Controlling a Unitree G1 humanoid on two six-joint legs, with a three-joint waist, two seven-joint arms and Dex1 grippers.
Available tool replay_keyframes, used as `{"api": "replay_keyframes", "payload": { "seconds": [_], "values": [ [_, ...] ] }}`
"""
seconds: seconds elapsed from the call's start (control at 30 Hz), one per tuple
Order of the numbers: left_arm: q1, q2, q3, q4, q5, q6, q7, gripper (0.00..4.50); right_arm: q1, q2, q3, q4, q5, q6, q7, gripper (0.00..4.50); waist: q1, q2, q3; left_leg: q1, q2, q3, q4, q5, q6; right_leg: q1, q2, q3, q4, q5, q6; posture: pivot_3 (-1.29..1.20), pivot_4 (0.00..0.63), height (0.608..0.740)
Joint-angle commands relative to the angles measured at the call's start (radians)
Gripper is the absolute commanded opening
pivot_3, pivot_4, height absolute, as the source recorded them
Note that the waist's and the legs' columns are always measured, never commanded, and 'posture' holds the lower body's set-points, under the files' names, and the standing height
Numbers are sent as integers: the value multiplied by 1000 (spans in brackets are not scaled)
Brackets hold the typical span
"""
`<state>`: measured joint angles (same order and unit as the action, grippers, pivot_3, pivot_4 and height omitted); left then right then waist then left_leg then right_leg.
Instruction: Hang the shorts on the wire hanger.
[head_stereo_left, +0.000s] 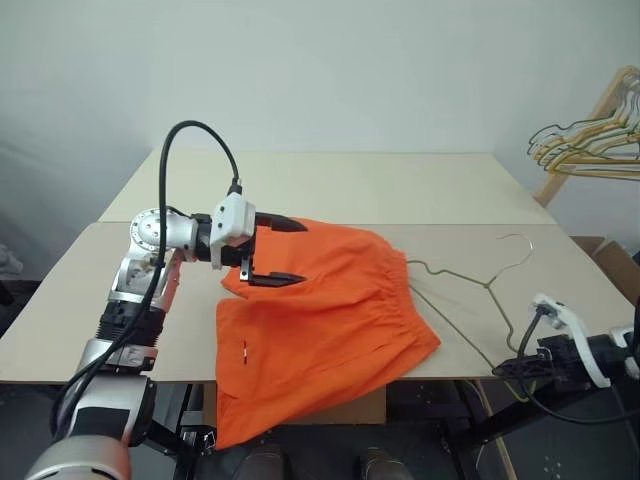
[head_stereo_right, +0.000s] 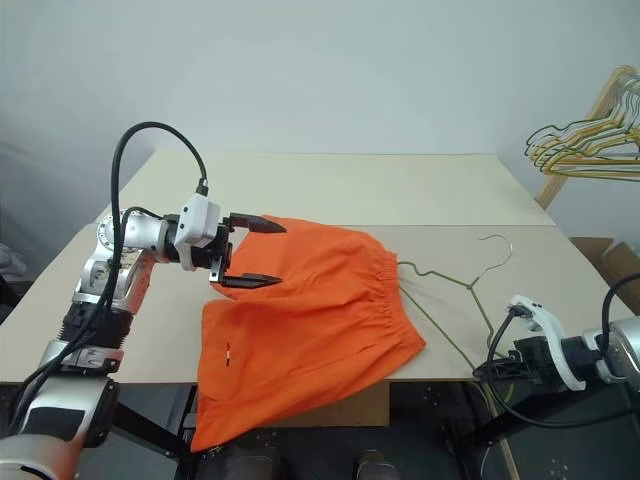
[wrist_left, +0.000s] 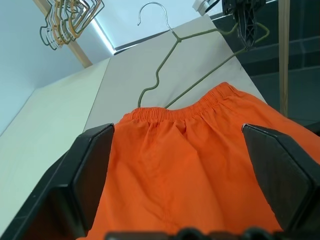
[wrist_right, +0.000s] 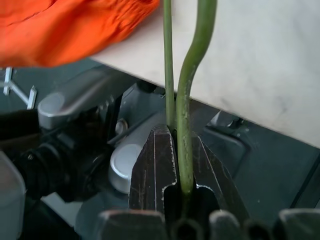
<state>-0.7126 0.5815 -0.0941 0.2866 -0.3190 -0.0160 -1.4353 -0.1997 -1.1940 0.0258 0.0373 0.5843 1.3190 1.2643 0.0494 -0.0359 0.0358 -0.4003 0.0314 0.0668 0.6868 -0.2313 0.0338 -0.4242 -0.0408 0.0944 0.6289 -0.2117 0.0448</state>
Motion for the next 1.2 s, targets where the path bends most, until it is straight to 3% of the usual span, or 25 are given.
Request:
{"api": "replay_keyframes", "payload": {
  "seconds": [0.03,0.2,0.37,0.6,0.87,1.2],
  "values": [
    [-4,8,23,-41,-25,7,5,4425,8,-42,-1,-30,45,-9,52,0,2,0,0,0,0,0,0,0,0,0,0,0,0,0,0,150,0,740],
    [3,11,23,-45,-21,2,7,4425,75,-122,26,-74,73,-64,160,0,11,1,0,0,0,0,0,0,0,0,0,0,0,0,0,165,0,740],
    [6,12,23,-48,-16,-4,13,4425,-7,-53,91,15,39,-35,102,0,12,0,0,1,1,1,0,0,0,0,0,-1,0,0,0,186,0,740],
    [7,20,28,-57,-14,-5,24,4425,56,-127,146,2,37,-108,199,0,43,1,0,-1,0,0,0,0,0,-2,0,-1,0,-1,0,200,0,740],
    [-6,18,26,-41,-7,-15,35,4425,-176,62,192,160,12,-26,105,0,49,1,0,1,1,1,0,0,0,-1,1,-1,1,0,0,202,0,740],
    [-13,26,28,-19,0,-32,33,4425,-295,194,227,299,-8,-23,87,0,72,1,0,-6,1,0,1,-1,0,-6,1,-1,0,3,4,214,0,740]
  ]
}}
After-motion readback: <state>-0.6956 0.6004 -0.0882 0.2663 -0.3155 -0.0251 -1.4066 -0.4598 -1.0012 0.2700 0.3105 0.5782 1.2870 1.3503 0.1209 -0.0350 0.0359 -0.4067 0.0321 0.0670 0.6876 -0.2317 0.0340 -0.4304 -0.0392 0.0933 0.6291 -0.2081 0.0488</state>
